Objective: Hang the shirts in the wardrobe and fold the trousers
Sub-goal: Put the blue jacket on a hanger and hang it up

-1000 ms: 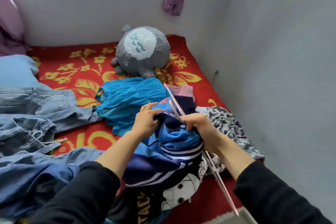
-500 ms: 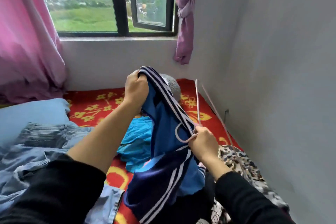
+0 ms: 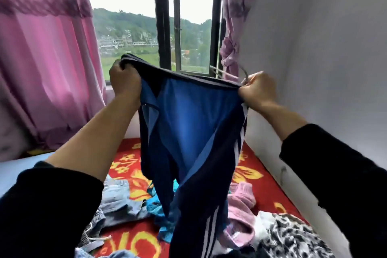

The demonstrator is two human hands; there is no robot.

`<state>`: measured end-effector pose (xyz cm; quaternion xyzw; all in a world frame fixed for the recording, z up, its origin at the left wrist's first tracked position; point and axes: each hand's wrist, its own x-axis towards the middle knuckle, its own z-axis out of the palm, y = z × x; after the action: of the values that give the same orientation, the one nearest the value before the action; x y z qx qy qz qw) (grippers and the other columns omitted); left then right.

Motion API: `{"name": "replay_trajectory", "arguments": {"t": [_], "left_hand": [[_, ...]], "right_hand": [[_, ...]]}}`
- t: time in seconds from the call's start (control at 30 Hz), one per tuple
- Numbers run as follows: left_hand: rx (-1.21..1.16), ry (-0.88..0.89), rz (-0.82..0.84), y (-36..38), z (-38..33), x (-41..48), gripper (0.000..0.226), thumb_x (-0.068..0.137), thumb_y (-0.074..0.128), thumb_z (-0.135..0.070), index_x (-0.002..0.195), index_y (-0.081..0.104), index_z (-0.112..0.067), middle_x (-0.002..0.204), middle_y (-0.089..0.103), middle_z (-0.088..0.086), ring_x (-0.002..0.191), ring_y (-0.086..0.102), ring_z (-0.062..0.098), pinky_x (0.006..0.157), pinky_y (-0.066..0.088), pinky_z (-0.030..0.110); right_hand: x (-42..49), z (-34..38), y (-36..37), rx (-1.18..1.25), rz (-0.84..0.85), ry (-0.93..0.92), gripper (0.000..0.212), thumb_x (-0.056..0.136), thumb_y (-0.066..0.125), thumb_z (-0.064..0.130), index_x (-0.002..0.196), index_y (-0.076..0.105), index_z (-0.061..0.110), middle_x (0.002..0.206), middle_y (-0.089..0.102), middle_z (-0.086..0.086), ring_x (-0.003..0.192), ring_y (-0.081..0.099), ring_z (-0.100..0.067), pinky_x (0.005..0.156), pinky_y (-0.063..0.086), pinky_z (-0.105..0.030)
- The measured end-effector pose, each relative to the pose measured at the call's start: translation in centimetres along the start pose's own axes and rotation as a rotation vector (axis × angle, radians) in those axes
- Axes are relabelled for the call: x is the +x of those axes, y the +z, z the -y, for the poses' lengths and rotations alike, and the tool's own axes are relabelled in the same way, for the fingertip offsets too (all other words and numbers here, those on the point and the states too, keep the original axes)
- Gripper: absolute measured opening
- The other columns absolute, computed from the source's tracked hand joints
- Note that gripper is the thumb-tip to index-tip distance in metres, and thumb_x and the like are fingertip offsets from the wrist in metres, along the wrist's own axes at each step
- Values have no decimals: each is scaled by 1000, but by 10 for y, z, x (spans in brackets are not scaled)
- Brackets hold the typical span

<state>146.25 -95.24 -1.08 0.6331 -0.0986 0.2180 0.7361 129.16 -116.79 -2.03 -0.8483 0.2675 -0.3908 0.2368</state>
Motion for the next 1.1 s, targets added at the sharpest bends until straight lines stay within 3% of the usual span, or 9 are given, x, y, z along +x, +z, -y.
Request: {"name": "replay_trajectory", "arguments": {"t": [0.2, 0.3, 0.43, 0.57, 0.73, 0.8, 0.9, 1.0, 1.1], "left_hand": [[211, 163, 129, -19, -8, 0, 22, 91, 37, -15, 95, 59, -15, 83, 60, -2, 85, 55, 23, 75, 44, 29], [399, 151, 281, -33, 12, 2, 26, 93, 42, -24, 102, 66, -16, 102, 68, 8, 100, 61, 29, 91, 49, 40], [744, 80, 458, -47, 42, -8, 26, 94, 50, -31, 91, 67, -11, 85, 66, 9, 93, 62, 32, 73, 43, 31], [846, -75, 536, -62, 82, -31, 18, 87, 60, -28, 93, 72, -16, 97, 71, 6, 99, 63, 25, 84, 45, 30], [915, -356, 738, -76, 120, -62, 33, 75, 74, -39, 79, 74, -7, 77, 65, 2, 73, 55, 16, 70, 48, 29], [985, -434, 828, -76, 124, -68, 43, 72, 76, -43, 86, 74, -3, 86, 69, 6, 75, 57, 18, 73, 50, 30], [1077, -450, 867, -70, 125, -74, 52, 75, 73, -47, 103, 67, -3, 105, 67, 9, 93, 63, 24, 82, 50, 32], [1163, -436, 885, -63, 126, -80, 57, 82, 67, -47, 118, 60, -3, 118, 62, 11, 99, 59, 25, 84, 46, 30], [1215, -395, 841, -60, 131, -79, 53, 83, 63, -47, 113, 62, -2, 118, 63, 14, 93, 58, 26, 76, 42, 28]], "right_hand": [[34, 22, -24, 115, -146, -46, 23, 72, 57, 3, 81, 76, 13, 78, 70, -11, 79, 64, -24, 68, 42, -23], [17, -4, 1, 29, -9, -9, 18, 76, 59, 3, 79, 73, 13, 79, 67, -8, 81, 61, -23, 70, 37, -22], [-17, -51, 51, 3, 181, 110, 14, 75, 63, 4, 75, 71, 15, 89, 72, -12, 90, 65, -30, 71, 42, -24], [-52, -82, 89, 2, 351, 190, 12, 72, 65, 5, 78, 74, 11, 84, 72, -10, 89, 65, -28, 73, 46, -28], [-78, -105, 104, 110, 614, 259, 12, 67, 76, 7, 76, 74, 13, 80, 70, -6, 81, 62, -19, 75, 50, -31], [-83, -108, 104, 268, 690, 288, 18, 71, 80, 12, 87, 73, 8, 79, 68, -10, 71, 59, -18, 68, 50, -33], [-84, -109, 95, 497, 573, 291, 20, 88, 68, 15, 107, 69, 8, 72, 64, -1, 55, 53, 0, 50, 41, -12], [-84, -117, 75, 684, 616, 362, 13, 92, 61, 14, 99, 71, 10, 46, 48, 11, 31, 39, 1, 34, 28, -7], [-86, -136, 60, 913, 788, 548, 19, 84, 58, 22, 92, 70, 8, 47, 28, 4, 34, 19, -2, 30, 13, -14]]}}
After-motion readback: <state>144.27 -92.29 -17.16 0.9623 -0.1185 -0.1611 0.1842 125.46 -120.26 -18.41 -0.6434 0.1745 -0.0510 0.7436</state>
